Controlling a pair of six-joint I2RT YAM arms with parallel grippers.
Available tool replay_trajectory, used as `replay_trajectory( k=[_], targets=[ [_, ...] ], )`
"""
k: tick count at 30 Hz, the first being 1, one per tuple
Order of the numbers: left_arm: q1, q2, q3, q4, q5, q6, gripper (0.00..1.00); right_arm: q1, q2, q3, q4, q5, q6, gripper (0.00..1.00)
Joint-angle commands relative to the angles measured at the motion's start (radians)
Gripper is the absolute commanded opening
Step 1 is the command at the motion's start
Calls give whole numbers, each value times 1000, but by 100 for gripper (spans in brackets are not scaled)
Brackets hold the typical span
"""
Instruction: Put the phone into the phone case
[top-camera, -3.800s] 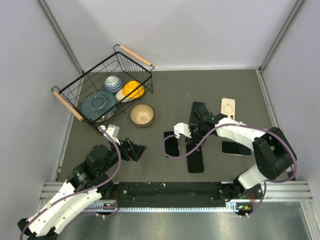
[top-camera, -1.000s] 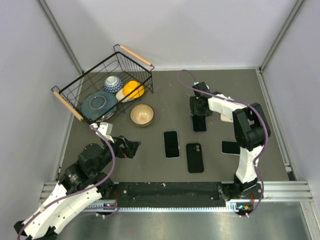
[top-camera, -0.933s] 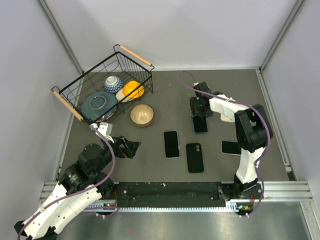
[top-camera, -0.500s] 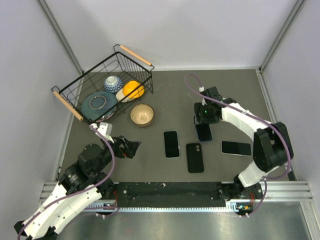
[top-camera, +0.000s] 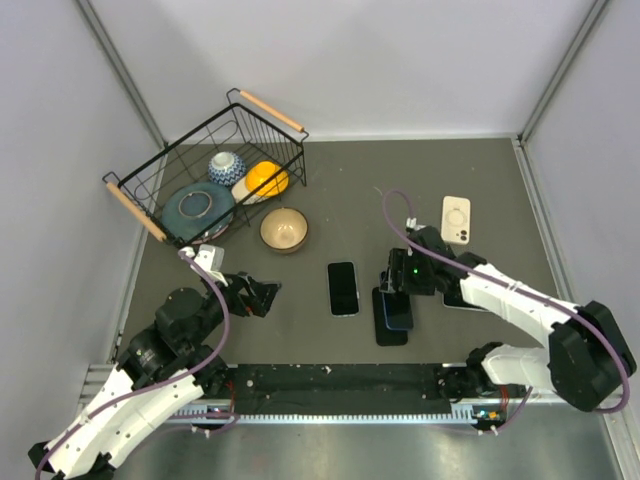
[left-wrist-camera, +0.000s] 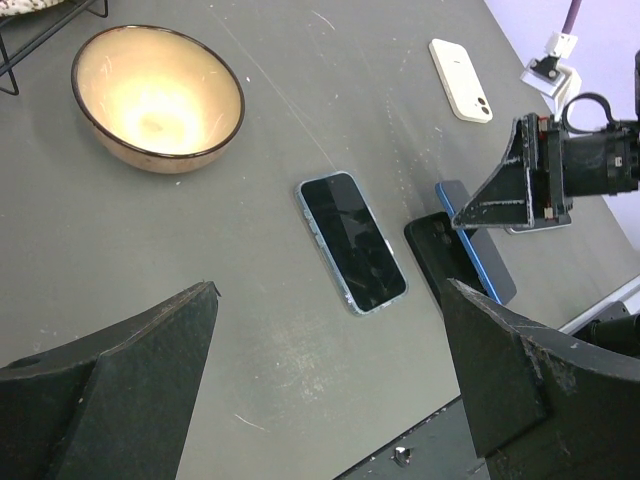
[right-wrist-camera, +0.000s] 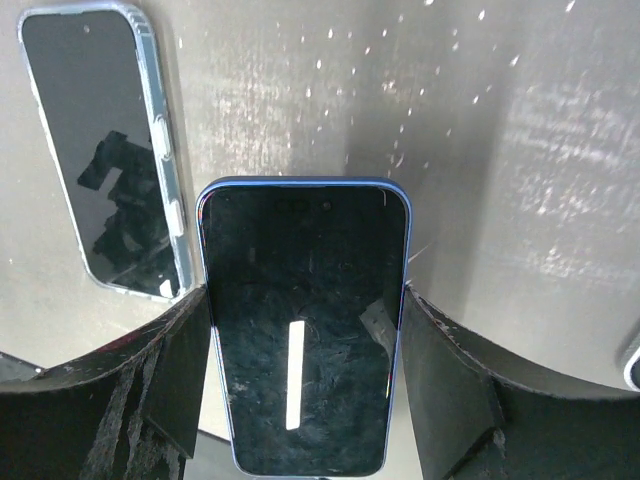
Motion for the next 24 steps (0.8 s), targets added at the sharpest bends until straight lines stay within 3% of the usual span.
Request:
replay_trajectory(
  k=[1, 24],
  targets=[
    [2, 8, -5, 44, -12, 7, 99, 40, -82, -46, 134, 0, 140, 37],
    [0, 19, -13, 59, -1, 8, 99, 180, -51, -97, 129, 181, 182, 40]
  ],
)
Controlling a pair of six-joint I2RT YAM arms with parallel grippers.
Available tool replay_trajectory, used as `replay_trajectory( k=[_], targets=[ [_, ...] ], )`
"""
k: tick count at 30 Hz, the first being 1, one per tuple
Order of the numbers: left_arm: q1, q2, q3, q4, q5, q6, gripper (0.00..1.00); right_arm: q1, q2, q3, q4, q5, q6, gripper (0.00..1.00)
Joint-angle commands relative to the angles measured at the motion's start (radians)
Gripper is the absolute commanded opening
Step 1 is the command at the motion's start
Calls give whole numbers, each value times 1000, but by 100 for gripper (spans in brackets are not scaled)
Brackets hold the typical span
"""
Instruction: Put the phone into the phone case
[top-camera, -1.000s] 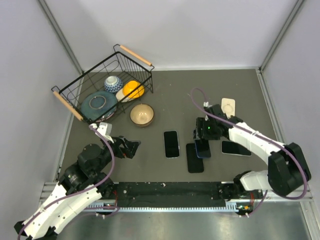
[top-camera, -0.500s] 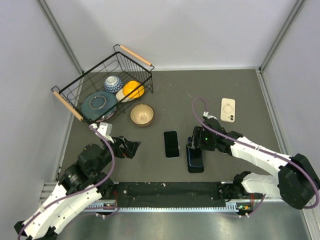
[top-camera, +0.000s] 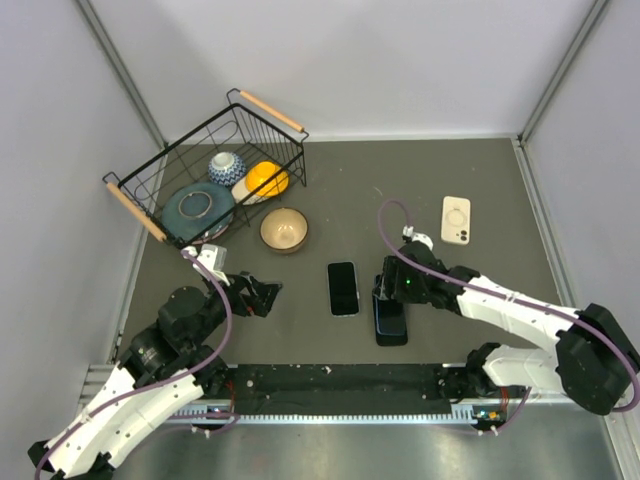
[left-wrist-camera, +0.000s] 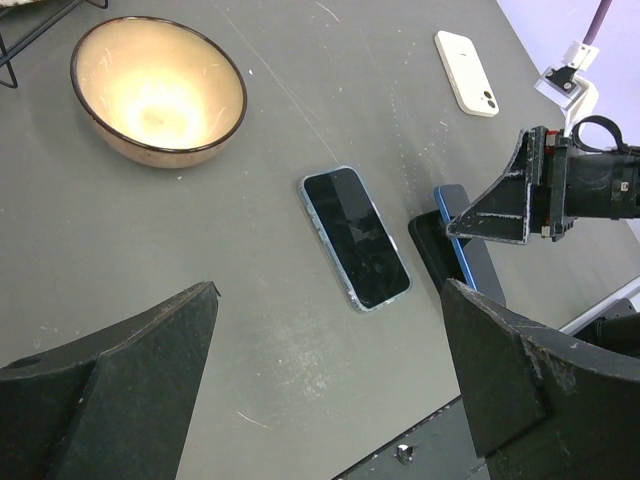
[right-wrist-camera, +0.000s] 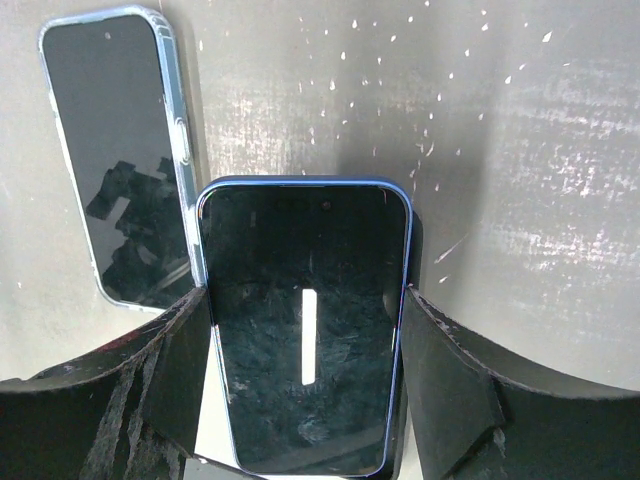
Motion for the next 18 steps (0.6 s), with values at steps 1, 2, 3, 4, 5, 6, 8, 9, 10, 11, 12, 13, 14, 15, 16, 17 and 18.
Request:
replay_trajectory(
  k=[1, 2, 3, 4, 5, 6, 8, 9, 10, 11, 12, 13, 14, 15, 16, 17, 18],
  targets=[
    [2, 3, -10, 60, 0, 9, 99, 32, 18, -1, 21, 31, 13, 40],
    [2, 3, -11, 60, 5, 9, 99, 35, 20, -2, 21, 34, 15, 40],
    [2, 0, -13, 63, 6, 9, 99, 38, 20, -7, 20, 37, 21, 40],
    [2, 0, -14, 63, 12, 7, 99, 41, 20, -9, 21, 40, 21, 41],
    [2, -2, -16, 64, 12, 7, 99, 43, 21, -10, 21, 41, 19, 41],
    [2, -2, -16, 64, 12, 7, 99, 43, 21, -13, 20, 44, 18, 41],
    [2, -2, -14, 64, 9, 10, 99, 47, 20, -13, 15, 45, 13, 41],
    [2, -2, -14, 64, 8, 10, 99, 50, 18, -12, 15, 48, 6, 41],
    [2, 0, -14, 64, 8, 10, 99, 57, 17, -9, 14, 49, 1, 42],
    [0, 1, -16, 64, 8, 9, 99, 61, 18, -6, 9, 52, 1, 42],
    [2, 0, -16, 66, 9, 9, 99, 66, 18, -1, 6, 64, 0, 42],
    [2, 1, -17, 66, 9, 7, 99, 73, 21, 1, 6, 69, -2, 43],
    [2, 3, -17, 66, 11, 7, 99, 76, 21, 2, 3, 74, -2, 44],
    [2, 3, -17, 66, 11, 7, 99, 77, 26, 5, 3, 72, -2, 44],
    [2, 4, -17, 67, 11, 7, 99, 80, 30, 5, 1, 74, -2, 45],
    [2, 6, -17, 67, 11, 9, 99, 81, 37, 7, 0, 74, -2, 46],
    [2, 4, -17, 66, 11, 9, 99, 83, 40, 10, -8, 81, -7, 47]
  ],
)
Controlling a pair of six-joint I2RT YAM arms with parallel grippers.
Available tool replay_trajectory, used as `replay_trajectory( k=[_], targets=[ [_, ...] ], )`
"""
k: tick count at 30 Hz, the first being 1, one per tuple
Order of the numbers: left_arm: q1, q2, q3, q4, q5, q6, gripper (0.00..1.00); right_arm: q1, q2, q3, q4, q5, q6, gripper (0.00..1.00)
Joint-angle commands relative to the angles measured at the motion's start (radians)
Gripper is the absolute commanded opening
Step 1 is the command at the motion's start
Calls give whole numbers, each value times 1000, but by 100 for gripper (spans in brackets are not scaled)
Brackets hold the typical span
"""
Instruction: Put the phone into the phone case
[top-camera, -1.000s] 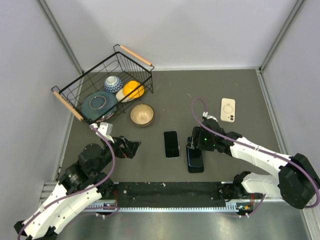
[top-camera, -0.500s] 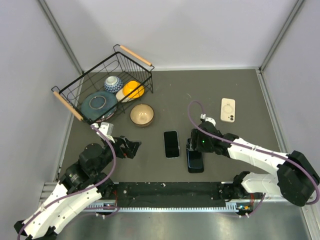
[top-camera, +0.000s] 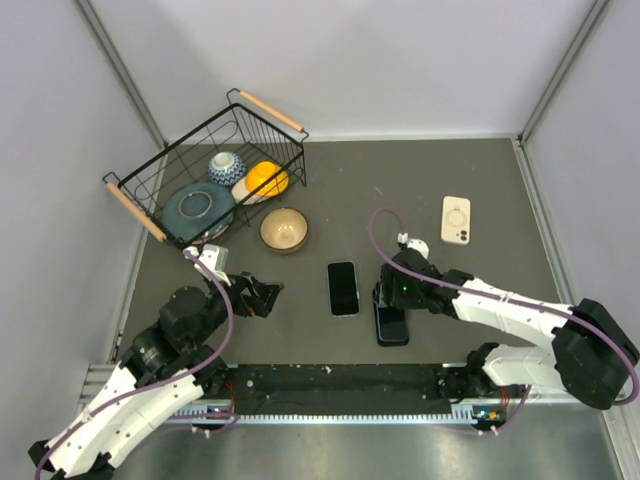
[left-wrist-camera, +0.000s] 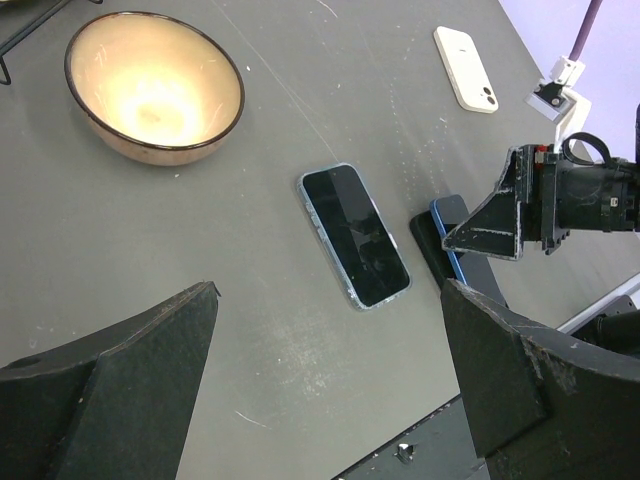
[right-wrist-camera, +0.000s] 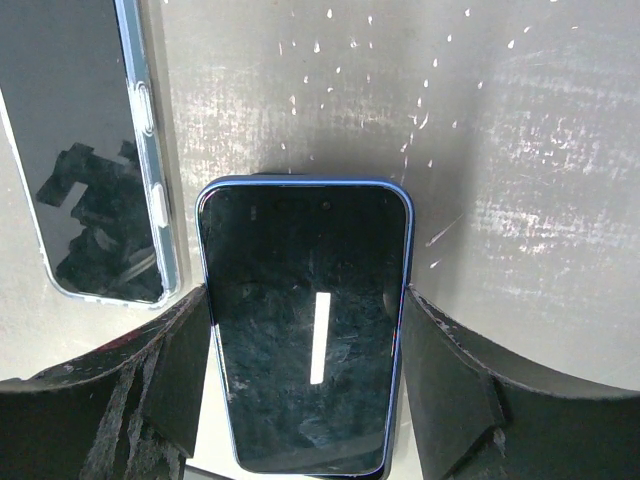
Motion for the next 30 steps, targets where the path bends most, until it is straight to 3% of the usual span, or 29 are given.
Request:
replay_trajectory(
  k=[1, 13, 30],
  targets=[
    [0, 5, -5, 58, 0, 9, 99, 22, 15, 32, -2, 29, -8, 49],
    [2, 29, 1, 57, -5, 10, 99, 48, 0, 72, -33, 34, -14, 73],
    [2, 29, 4, 52, -3, 12, 99, 47, 20, 110, -96, 43, -71, 82]
  ],
)
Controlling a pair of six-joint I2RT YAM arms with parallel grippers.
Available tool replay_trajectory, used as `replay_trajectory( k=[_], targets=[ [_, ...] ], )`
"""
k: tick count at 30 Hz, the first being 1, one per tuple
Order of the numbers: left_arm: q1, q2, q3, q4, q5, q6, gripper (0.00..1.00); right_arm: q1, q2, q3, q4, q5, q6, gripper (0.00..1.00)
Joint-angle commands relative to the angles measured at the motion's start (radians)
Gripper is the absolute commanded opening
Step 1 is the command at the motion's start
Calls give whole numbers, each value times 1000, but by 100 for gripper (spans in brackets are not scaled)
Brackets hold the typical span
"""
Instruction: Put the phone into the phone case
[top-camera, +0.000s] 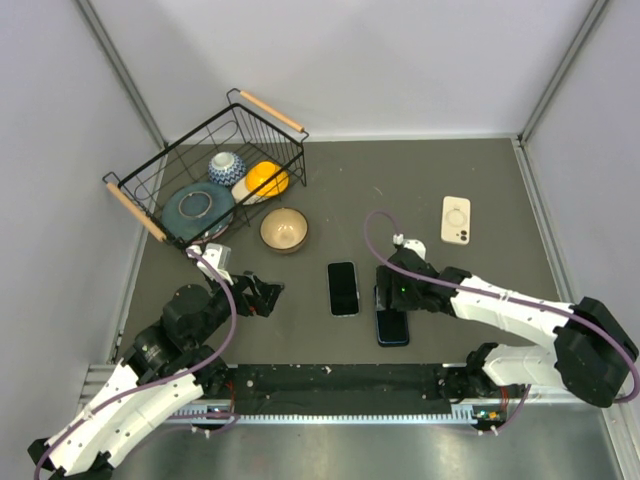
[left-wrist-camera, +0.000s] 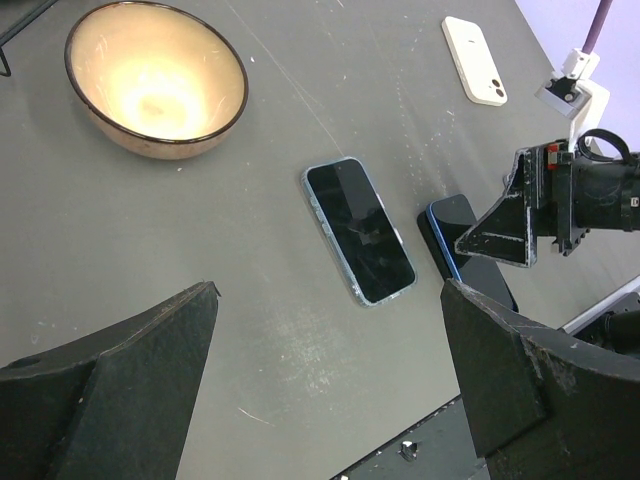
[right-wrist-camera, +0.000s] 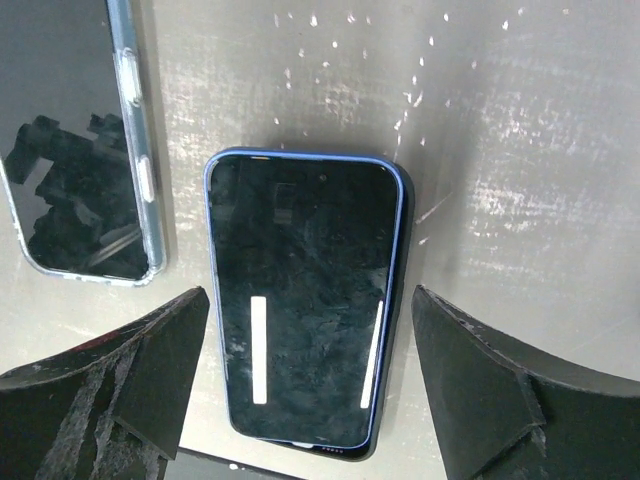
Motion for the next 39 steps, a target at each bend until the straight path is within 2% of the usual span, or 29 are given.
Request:
replay_trajectory(
  k=[1, 5, 12, 16, 21, 30, 34, 39],
  targets=[
    [2, 4, 4, 51, -2, 11, 99, 12, 19, 77, -3, 10, -67, 83],
    [2, -1, 3, 51, -2, 11, 99, 12, 68, 85, 6, -25, -96, 89],
    [2, -2, 0, 55, 5, 8, 99, 9, 155, 56, 34, -40, -104, 89],
    [2, 4, 1, 55, 2, 13, 99, 6, 132, 30, 40, -52, -103, 87],
    [2, 16, 1, 57, 8, 11, 99, -5, 89, 5, 72, -89, -107, 78],
    [2, -5, -3, 52, 5, 4, 99, -18, 37, -72, 144, -148, -86, 86],
    [2, -4, -2, 49, 10, 2, 98, -32, 13, -89, 147, -163, -96, 82],
    [2, 6, 6, 49, 8, 1, 98, -54, -4, -127, 173, -177, -101, 68]
  ],
)
